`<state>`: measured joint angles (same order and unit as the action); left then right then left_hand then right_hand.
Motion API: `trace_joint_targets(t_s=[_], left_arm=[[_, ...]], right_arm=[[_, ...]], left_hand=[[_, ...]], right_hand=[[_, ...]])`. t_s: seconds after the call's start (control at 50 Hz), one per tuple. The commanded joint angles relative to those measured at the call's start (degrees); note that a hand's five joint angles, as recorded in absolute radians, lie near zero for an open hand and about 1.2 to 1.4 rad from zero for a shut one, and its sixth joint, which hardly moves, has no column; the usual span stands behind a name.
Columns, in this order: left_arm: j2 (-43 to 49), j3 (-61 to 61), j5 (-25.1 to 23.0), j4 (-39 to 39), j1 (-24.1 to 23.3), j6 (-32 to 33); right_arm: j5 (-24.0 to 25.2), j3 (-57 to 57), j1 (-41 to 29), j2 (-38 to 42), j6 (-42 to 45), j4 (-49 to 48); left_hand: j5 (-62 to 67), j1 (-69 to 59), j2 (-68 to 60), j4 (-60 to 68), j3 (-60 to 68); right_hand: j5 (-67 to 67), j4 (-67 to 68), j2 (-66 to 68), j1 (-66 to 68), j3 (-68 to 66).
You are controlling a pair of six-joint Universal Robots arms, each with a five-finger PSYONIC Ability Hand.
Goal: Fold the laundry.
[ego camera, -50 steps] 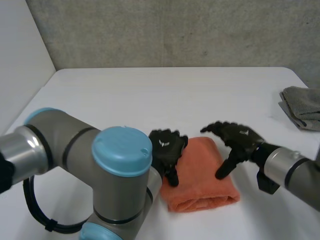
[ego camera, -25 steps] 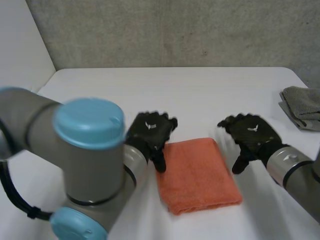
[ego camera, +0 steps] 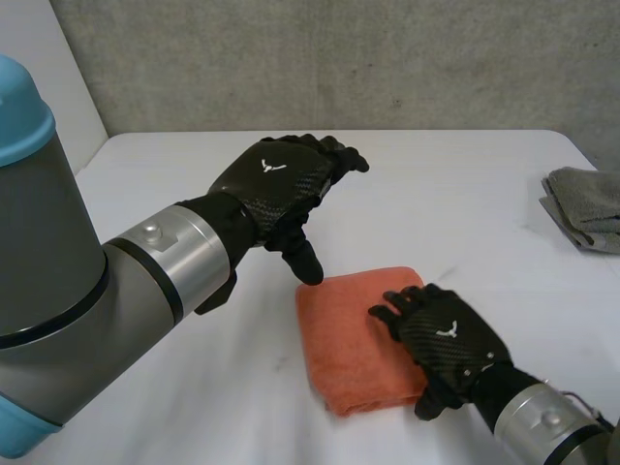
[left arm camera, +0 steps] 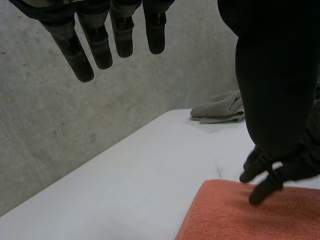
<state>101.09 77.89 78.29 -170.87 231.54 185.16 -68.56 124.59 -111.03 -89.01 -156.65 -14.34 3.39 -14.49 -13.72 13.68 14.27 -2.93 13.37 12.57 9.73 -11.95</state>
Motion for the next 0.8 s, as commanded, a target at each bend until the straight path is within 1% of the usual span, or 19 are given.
trace_joint_targets(t_s=[0.02,0.12,0.16,0.3,0.52,0.8], left_arm=[[0.51,0.24,0.37,-0.16,-0.12,0.02],[0.77,0.42,0.37,-0.16,-0.12,-0.06],[0.86,0.51,0.37,-0.16,-0.21,0.02],[0.95,0.51,0.37,-0.25,-0.12,-0.06],[0.69,0.68,0.37,-0.25,-0.12,-0.15],[0.33,0.77,0.37,-0.34,-0.12,-1.47]], right_arm=[[0.09,1.89,-3.31,4.98,0.82,-7.98],[-1.04,1.36,-3.84,9.46,1.87,-10.18],[-2.53,0.92,-4.02,11.39,2.49,-11.58],[-5.44,-0.31,-5.78,14.39,5.12,-14.49],[-5.71,-1.10,-5.87,15.53,6.89,-16.95],[-5.79,-3.47,-5.95,18.61,7.32,-17.92]], left_hand=[[-0.65,1.76,0.98,-0.95,-1.53],[-0.65,1.76,0.98,-0.95,-1.53],[-0.65,1.76,0.98,-0.95,-1.53],[-0.65,1.76,0.98,-0.95,-1.53],[-0.65,1.76,0.98,-0.95,-1.53],[-0.65,1.76,0.98,-0.95,-1.53]], right_hand=[[2.93,-3.37,-2.57,0.27,1.95],[2.01,-2.45,-1.65,1.18,1.04],[0.83,-1.27,-0.47,2.36,-0.14],[-3.70,3.26,4.06,6.89,-4.67],[-14.47,14.03,14.83,17.67,-15.45],[-18.02,17.57,18.37,21.21,-18.99]])
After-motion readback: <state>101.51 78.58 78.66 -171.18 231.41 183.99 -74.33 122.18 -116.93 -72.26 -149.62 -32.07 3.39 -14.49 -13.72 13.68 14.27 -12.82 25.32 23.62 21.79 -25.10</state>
